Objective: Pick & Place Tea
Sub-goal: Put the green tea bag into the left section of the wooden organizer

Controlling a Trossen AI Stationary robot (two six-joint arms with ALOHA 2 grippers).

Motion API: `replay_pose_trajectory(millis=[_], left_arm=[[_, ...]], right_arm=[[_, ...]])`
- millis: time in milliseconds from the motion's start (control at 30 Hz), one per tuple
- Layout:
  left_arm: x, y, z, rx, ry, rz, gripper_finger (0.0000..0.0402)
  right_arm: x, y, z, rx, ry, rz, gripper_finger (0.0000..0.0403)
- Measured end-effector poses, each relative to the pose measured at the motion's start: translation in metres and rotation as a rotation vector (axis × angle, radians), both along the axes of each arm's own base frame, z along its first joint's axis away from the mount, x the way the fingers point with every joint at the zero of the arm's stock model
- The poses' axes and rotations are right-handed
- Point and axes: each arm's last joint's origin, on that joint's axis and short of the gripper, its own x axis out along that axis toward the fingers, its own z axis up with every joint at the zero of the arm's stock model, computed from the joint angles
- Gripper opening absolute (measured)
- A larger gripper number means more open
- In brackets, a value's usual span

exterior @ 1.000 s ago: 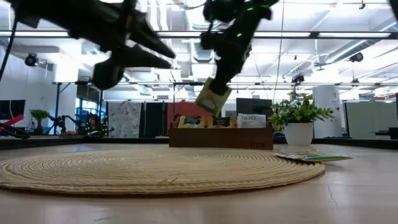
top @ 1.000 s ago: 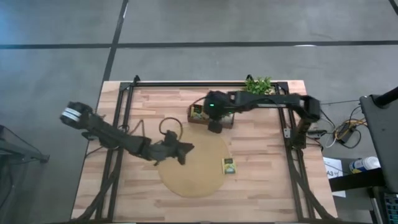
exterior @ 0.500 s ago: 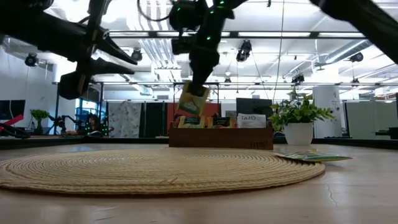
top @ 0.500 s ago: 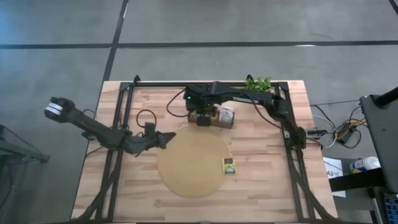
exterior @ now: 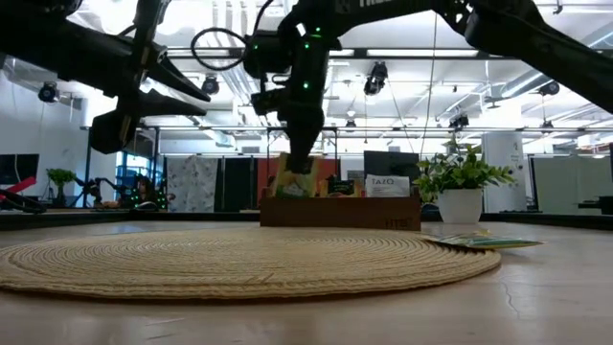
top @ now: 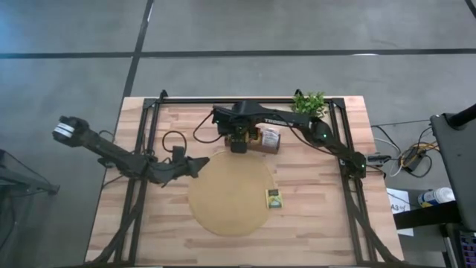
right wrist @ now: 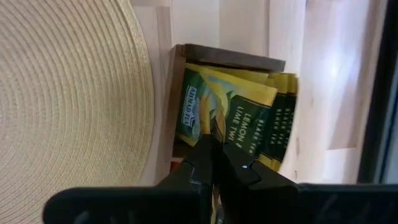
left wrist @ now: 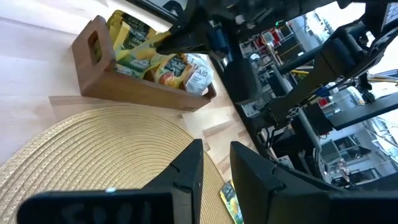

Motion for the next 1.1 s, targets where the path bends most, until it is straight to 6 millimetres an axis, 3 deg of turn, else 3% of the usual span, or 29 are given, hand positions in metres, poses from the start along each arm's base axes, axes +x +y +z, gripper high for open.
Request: replay_pose_trajectory(millis=[233,367,567,900,1100], left_arm=[[0.0,0.0,0.0,0.003,0.003,-0.001,0.0076],[0.0,0.0,0.0,0.007,0.005,-0.002,0.0076],[0.0,0.0,0.0,0.007,0.006,-0.002,0.0076],[0.0,0.0,0.0,0.019,0.009,0.008,0.0076],[0.0,0.0,-0.001,0.02,0.009,0.012,0.0076]], right_arm=[[0.004,-0.007,-0.023,0.016,0.051,-0.035,0.0008],[0.005,-0.008,-0.027,0.018,0.044,-0.039,0.0008],[0.008,-0.013,-0.027,0.012,0.01,-0.058,0.0015],[0.007,-0.014,-0.026,-0.003,0.005,-0.104,0.0078],[0.004,-0.013,-0.012,-0.01,-0.025,-0.102,0.01]])
